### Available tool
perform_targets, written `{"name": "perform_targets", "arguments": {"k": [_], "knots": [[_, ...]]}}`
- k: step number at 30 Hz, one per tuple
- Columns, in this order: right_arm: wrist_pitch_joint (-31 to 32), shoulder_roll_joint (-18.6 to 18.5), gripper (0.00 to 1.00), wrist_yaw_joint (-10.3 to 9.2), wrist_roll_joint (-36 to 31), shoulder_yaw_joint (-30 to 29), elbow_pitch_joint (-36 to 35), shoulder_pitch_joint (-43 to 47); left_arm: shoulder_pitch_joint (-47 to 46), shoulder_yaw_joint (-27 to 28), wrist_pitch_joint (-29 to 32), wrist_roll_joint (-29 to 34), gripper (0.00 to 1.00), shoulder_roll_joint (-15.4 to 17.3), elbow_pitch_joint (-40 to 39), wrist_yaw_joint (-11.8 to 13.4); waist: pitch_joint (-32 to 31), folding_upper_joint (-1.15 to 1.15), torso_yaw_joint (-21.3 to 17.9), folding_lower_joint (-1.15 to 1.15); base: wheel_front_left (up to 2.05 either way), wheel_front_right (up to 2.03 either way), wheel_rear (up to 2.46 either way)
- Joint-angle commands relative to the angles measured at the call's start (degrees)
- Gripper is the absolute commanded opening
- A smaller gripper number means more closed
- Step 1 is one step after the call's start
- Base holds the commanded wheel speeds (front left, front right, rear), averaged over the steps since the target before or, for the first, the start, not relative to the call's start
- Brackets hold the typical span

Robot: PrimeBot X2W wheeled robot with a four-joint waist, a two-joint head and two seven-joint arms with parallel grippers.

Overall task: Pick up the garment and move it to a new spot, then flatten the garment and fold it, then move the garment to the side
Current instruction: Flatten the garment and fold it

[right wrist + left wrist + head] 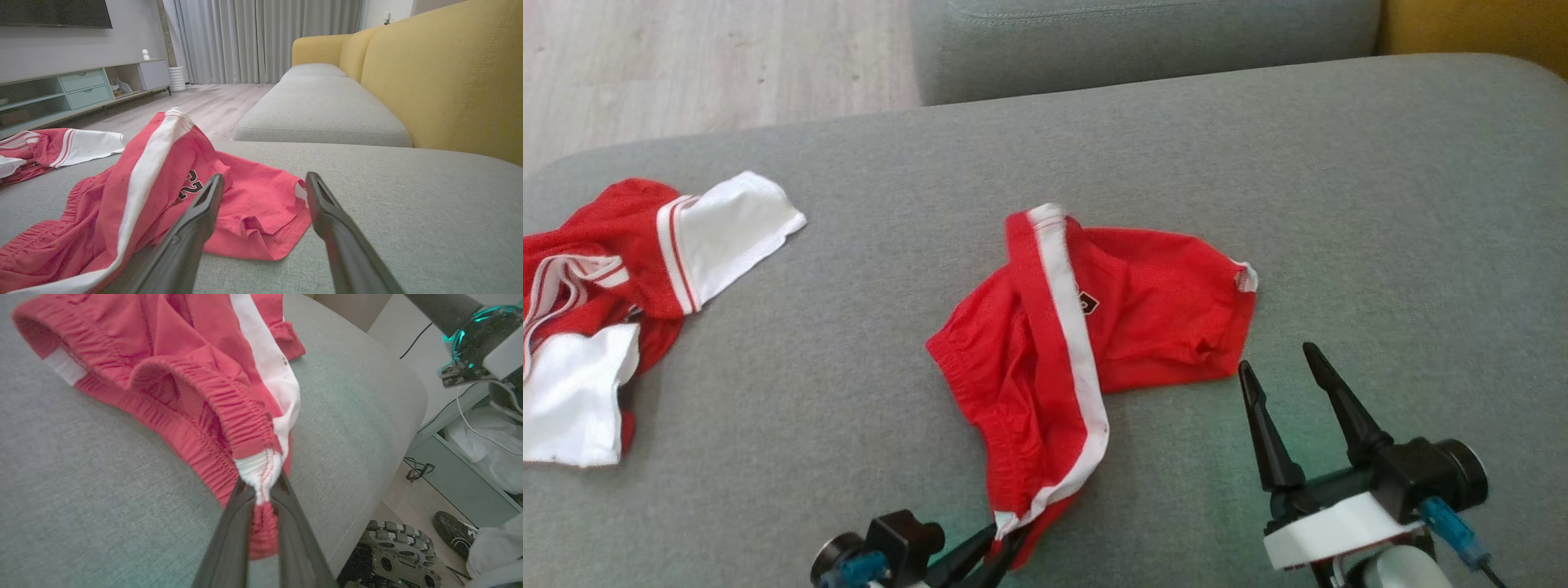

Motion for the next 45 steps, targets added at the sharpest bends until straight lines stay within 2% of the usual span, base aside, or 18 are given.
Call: {"name": "perform_targets", "arguments": {"k": [1, 6, 10, 19, 24, 28, 34, 40, 43, 45], "knots": [[-0.4, -0.4, 1.00, 0.44, 0.3, 1.5, -1.6, -2.4, -2.3, 2.0, -0.8, 0.1, 0.00, 0.4, -1.1, 0.6, 0.0, 0.00, 0.7, 0.00, 0.00, 0.00, 0.00], [-0.4, -2.6, 1.00, 0.44, 2.9, 4.7, -0.4, -4.5, -1.6, 1.4, -1.0, 1.0, 0.00, 0.8, 0.6, 1.7, 0.2, 0.00, 3.6, 0.00, 0.00, 0.00, 0.00], [-0.4, -7.7, 1.00, 0.44, 7.0, 10.2, 2.9, -9.1, -2.3, 2.4, -2.2, 2.0, 0.00, 1.5, 2.2, 3.4, 0.9, 0.00, 6.2, 0.00, 0.00, 0.00, 0.00], [-0.4, -21.7, 1.00, 0.44, 25.6, 28.2, 5.5, -20.8, -5.8, 6.1, -5.3, 2.9, 0.00, 4.2, 7.8, 5.6, 3.9, 0.00, 10.3, 0.00, 0.00, 0.00, 0.00], [-0.4, -26.7, 1.00, 0.44, 37.6, 39.3, 6.3, -30.0, -8.2, 6.8, -5.7, 3.6, 0.00, 5.5, 11.7, 5.4, 6.0, 0.00, 11.7, 0.00, 0.00, 0.00, 0.00], [4.0, -28.7, 1.00, 0.44, 48.8, 48.1, 8.8, -39.9, -10.4, 7.0, -6.3, 4.1, 0.00, 5.6, 14.4, 4.8, 7.7, 0.00, 13.1, 0.00, 0.00, 0.00, 0.00], [12.8, -28.8, 1.00, 0.44, 55.7, 59.8, 14.3, -53.7, -14.7, 6.8, -7.7, 4.9, 0.00, 3.5, 16.1, 4.0, 10.6, 0.00, 15.9, 0.00, 0.00, 0.00, 0.00], [17.8, -27.7, 1.00, 0.44, 60.2, 62.5, 17.9, -59.1, -17.3, 5.8, -8.2, 5.8, 0.00, 1.6, 17.0, 3.2, 13.0, 0.00, 18.5, 0.00, 0.00, 0.00, 0.00], [20.5, -27.3, 1.00, 0.44, 60.3, 63.0, 18.4, -60.2, -18.7, 5.1, -8.3, 6.2, 0.00, 0.4, 17.4, 2.7, 14.1, 0.00, 19.7, 0.00, 0.00, 0.00, 0.00], [23.7, -26.8, 1.00, 0.44, 58.1, 63.0, 17.6, -59.9, -19.4, 4.9, -8.5, 6.2, 0.00, -0.1, 17.6, 2.5, 14.6, 0.00, 20.2, 0.00, 0.00, 0.00, 0.00]]}}
